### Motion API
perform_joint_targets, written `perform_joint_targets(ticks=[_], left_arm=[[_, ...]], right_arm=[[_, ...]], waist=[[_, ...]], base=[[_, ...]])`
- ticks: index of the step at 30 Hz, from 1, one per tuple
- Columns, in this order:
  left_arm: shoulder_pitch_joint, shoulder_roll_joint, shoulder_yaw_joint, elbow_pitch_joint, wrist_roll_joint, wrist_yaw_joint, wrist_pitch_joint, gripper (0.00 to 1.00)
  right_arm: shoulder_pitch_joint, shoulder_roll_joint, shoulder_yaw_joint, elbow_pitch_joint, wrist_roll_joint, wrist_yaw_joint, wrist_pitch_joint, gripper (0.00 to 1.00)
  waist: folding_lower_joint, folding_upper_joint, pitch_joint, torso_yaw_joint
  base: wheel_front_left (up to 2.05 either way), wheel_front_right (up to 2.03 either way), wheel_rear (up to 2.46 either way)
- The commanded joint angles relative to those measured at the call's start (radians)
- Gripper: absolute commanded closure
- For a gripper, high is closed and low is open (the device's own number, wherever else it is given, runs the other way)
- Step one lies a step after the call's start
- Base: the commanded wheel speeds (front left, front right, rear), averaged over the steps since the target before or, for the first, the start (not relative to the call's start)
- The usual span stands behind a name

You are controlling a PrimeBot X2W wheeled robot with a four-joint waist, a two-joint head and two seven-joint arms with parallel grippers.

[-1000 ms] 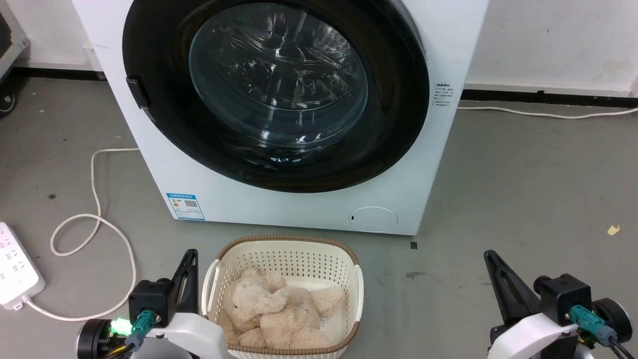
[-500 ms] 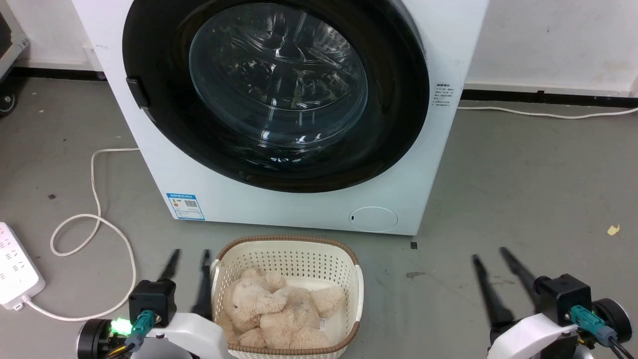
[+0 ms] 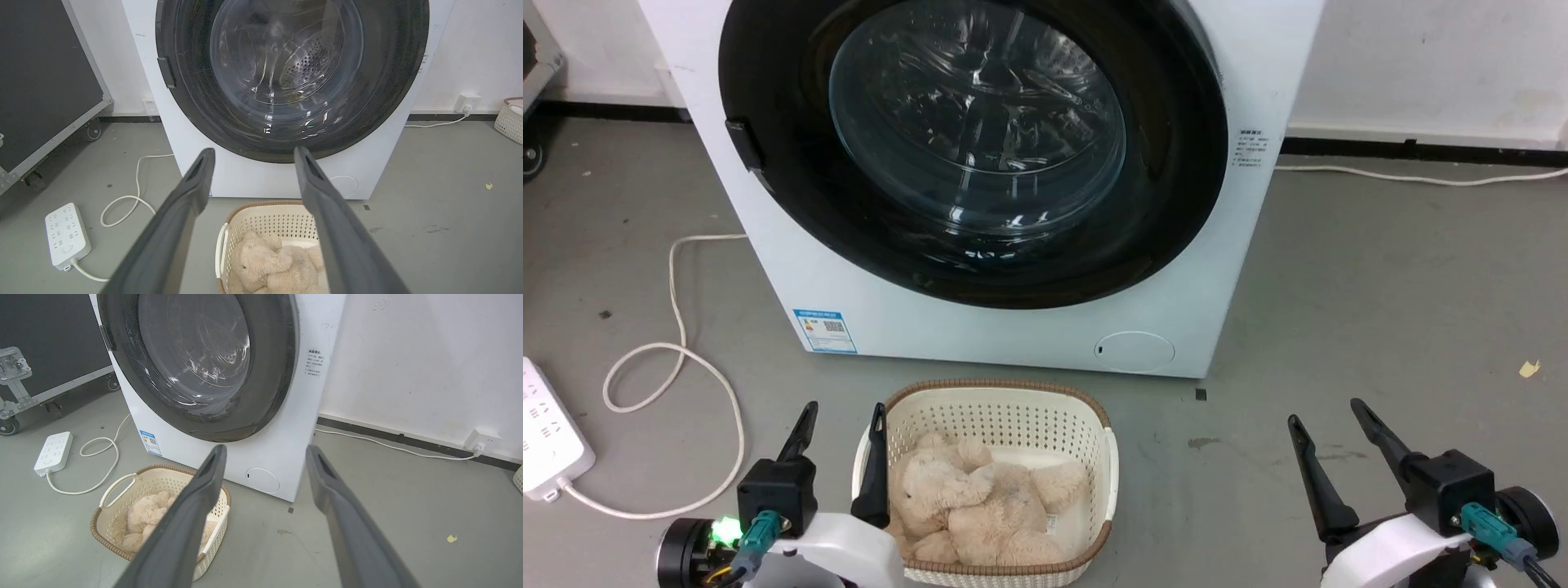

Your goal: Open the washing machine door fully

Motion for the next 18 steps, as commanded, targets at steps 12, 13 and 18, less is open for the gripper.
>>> perform_joint_targets(ticks=[12, 13, 18], left_arm=[[-0.011, 0.000, -0.025, -0.031, -0.025, 0.017, -0.036, 0.00], [-0.013, 0.000, -0.027, -0.032, -0.026, 0.017, -0.038, 0.00], [-0.023, 0.000, -0.036, -0.041, -0.031, 0.020, -0.048, 0.00]], right_arm=[[-0.029, -0.030, 0.008, -0.019, -0.017, 0.000, -0.028, 0.00], [-0.033, -0.034, 0.008, -0.021, -0.017, 0.000, -0.029, 0.00], [-0.060, -0.059, 0.006, -0.034, -0.007, 0.000, -0.027, 1.00]], waist=[[0.0000, 0.0000, 0.059, 0.006], [0.0000, 0.0000, 0.064, 0.006], [0.0000, 0.0000, 0.088, 0.008]], base=[[0.00, 0.00, 0.00], [0.00, 0.00, 0.00], [0.00, 0.00, 0.00]])
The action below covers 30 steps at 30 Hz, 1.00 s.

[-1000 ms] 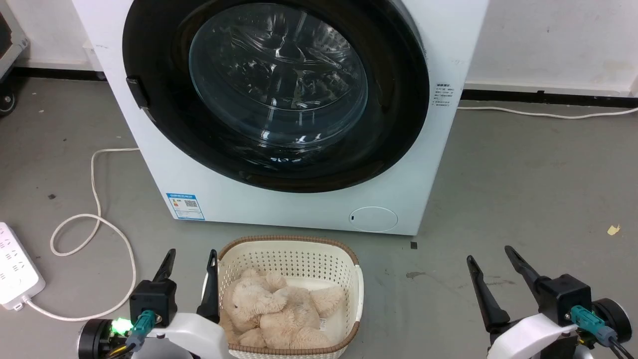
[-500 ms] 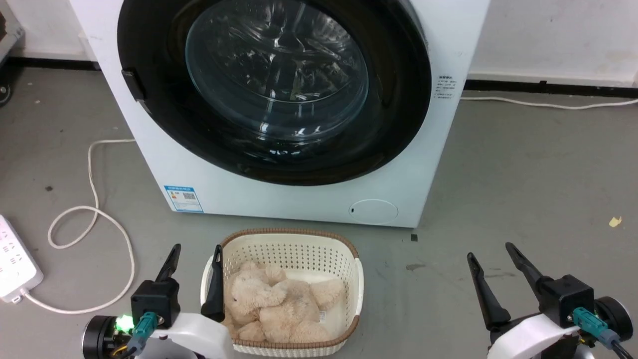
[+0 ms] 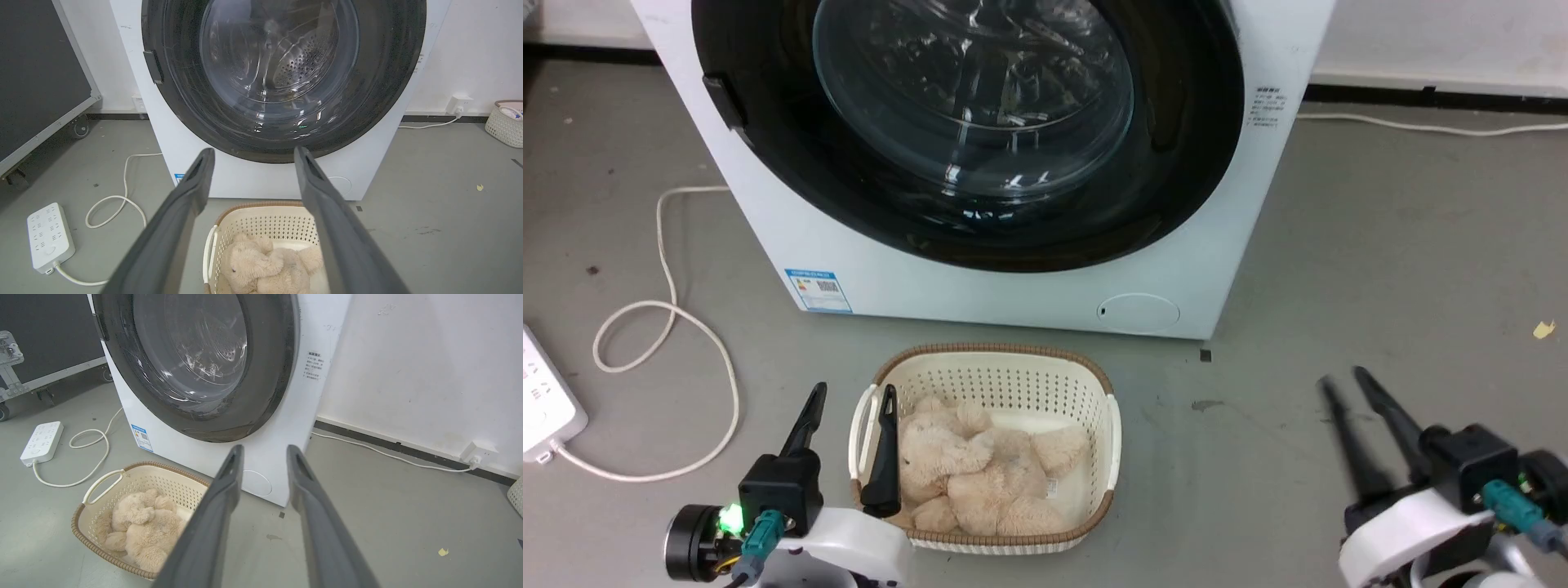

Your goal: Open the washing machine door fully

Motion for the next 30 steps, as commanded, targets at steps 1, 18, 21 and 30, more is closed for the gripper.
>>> perform_joint_targets(ticks=[1, 18, 21, 30], left_arm=[[-0.017, 0.000, -0.007, -0.009, -0.007, 0.004, -0.012, 0.00], [-0.052, 0.000, -0.043, -0.045, -0.030, 0.019, -0.047, 0.00], [-0.061, 0.000, -0.049, -0.051, -0.035, 0.021, -0.053, 0.00], [-0.084, 0.000, -0.069, -0.066, -0.048, 0.029, -0.072, 0.00]], right_arm=[[-0.028, -0.021, -0.001, -0.014, 0.005, 0.000, -0.006, 1.00], [-0.236, -0.153, -0.046, -0.023, 0.091, -0.001, 0.042, 1.00], [-0.294, -0.162, -0.054, 0.006, 0.134, -0.001, 0.058, 1.00], [-0.500, -0.144, -0.093, 0.156, 0.311, -0.001, 0.134, 1.00]], waist=[[-0.0001, -0.0001, 0.012, 0.002], [-0.0001, -0.0001, 0.117, 0.030], [-0.0001, -0.0001, 0.137, 0.037], [-0.0001, -0.0001, 0.191, 0.055]], base=[[0.00, 0.00, 0.00], [0.00, 0.00, 0.00], [0.00, 0.00, 0.00], [0.00, 0.00, 0.00]])
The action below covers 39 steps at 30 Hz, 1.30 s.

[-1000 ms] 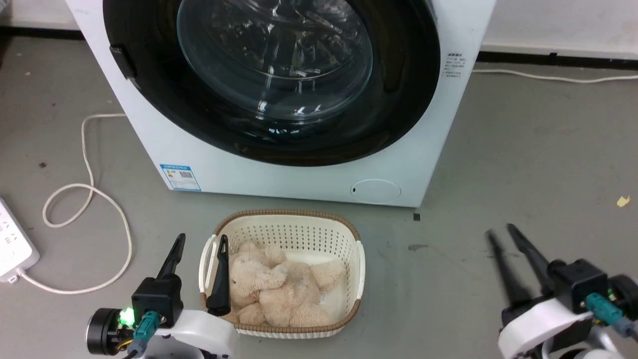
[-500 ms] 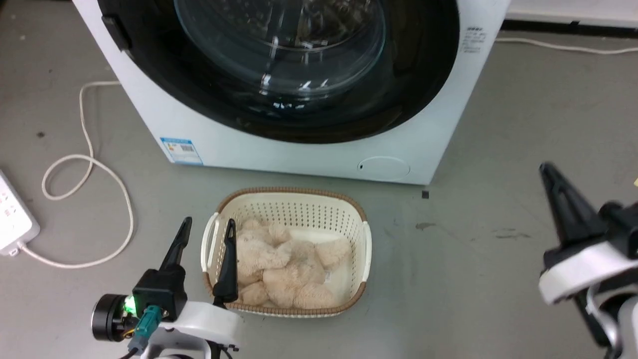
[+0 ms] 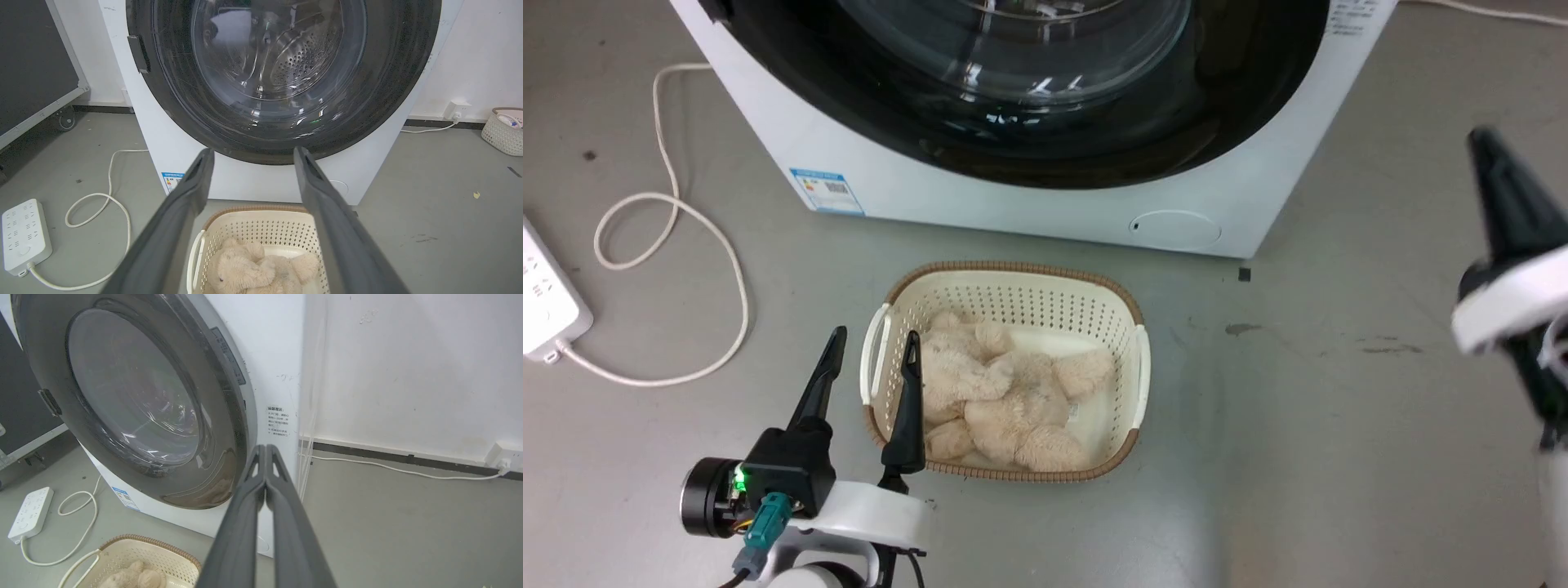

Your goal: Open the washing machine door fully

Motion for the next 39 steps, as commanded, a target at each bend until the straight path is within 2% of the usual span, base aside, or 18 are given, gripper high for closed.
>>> perform_joint_targets(ticks=[1, 21, 32, 39], left_arm=[[-0.022, 0.000, -0.006, -0.009, -0.010, 0.008, -0.010, 0.00], [-0.048, 0.000, -0.050, -0.047, -0.035, 0.028, -0.052, 0.00], [-0.061, 0.000, -0.079, -0.064, -0.053, 0.041, -0.075, 0.00], [-0.067, 0.000, -0.091, -0.075, -0.062, 0.046, -0.087, 0.00]], right_arm=[[-0.055, 0.007, -0.018, 0.025, 0.037, -0.001, 0.015, 1.00], [-0.504, 0.068, -0.191, 0.377, 0.390, -0.001, 0.339, 1.00], [-0.717, 0.059, -0.290, 0.588, 0.493, -0.001, 0.503, 1.00], [-0.820, 0.045, -0.337, 0.686, 0.535, -0.001, 0.569, 1.00]], waist=[[-0.0001, -0.0001, 0.012, 0.006], [-0.0001, -0.0001, 0.123, 0.045], [-0.0001, -0.0001, 0.172, 0.072], [-0.0001, -0.0001, 0.199, 0.083]], base=[[0.00, 0.00, 0.00], [0.00, 0.00, 0.00], [0.00, 0.00, 0.00], [0.00, 0.00, 0.00]])
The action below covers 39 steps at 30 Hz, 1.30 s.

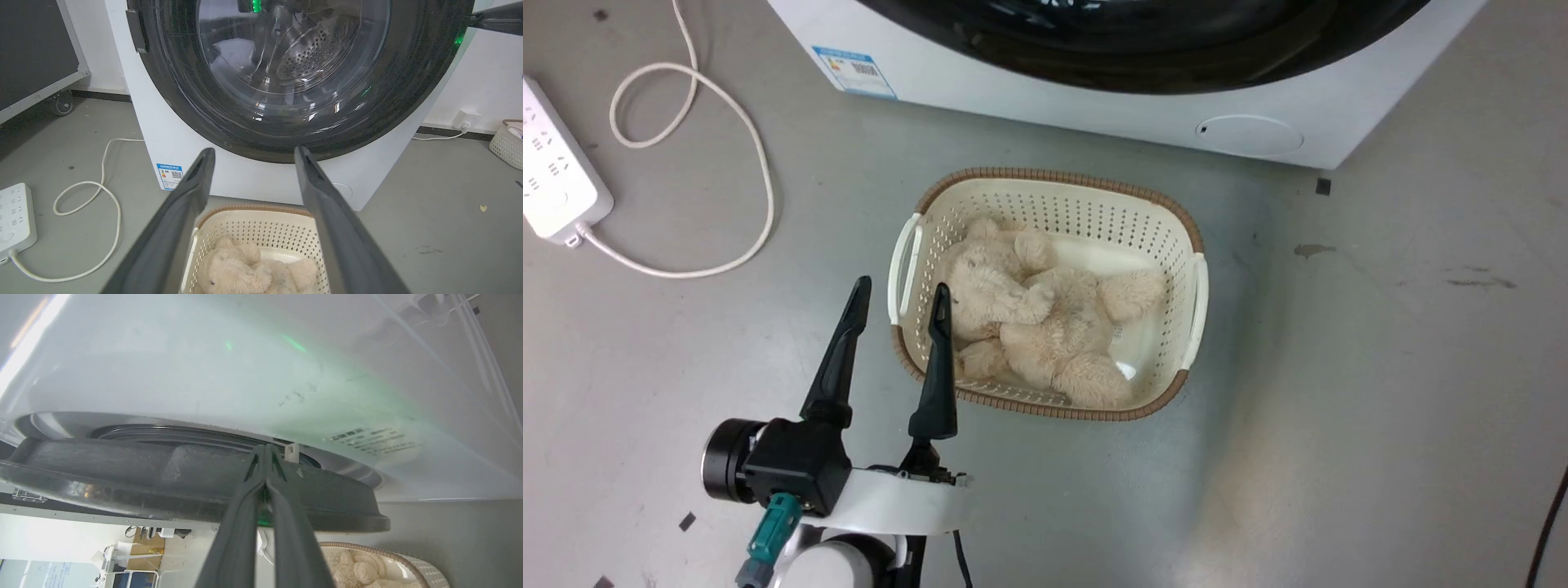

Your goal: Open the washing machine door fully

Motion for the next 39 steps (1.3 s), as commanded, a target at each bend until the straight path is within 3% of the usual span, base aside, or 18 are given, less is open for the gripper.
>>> perform_joint_targets(ticks=[1, 12, 21, 27, 39], left_arm=[[-0.015, 0.000, -0.006, -0.013, -0.007, 0.009, -0.011, 0.00], [-0.030, 0.000, -0.022, -0.033, -0.014, 0.021, -0.032, 0.00], [-0.030, 0.000, -0.035, -0.036, -0.036, 0.028, -0.051, 0.00], [0.001, 0.000, -0.027, -0.011, -0.045, 0.018, -0.058, 0.00], [0.158, 0.000, 0.015, 0.061, -0.040, -0.027, -0.058, 0.00]], right_arm=[[-0.059, -0.008, -0.018, 0.037, 0.029, 0.000, 0.027, 1.00], [-0.191, -0.014, -0.054, 0.174, 0.083, 0.000, 0.168, 1.00], [-0.175, -0.014, -0.079, 0.235, 0.123, -0.001, 0.265, 1.00], [-0.066, 0.035, -0.115, 0.249, 0.178, -0.001, 0.339, 1.00], [0.314, 0.142, -0.044, 0.126, 0.212, -0.001, 0.496, 1.00]], waist=[[-0.0001, -0.0001, 0.012, 0.004], [-0.0001, -0.0001, 0.047, 0.018], [-0.0001, -0.0001, 0.004, 0.015], [-0.0001, -0.0001, -0.089, -0.002], [-0.0001, -0.0001, -0.334, -0.025]], base=[[0.00, 0.00, 0.00], [0.00, 0.00, 0.00], [0.00, 0.00, 0.00], [0.00, 0.00, 0.00], [0.00, 0.00, 0.00]])
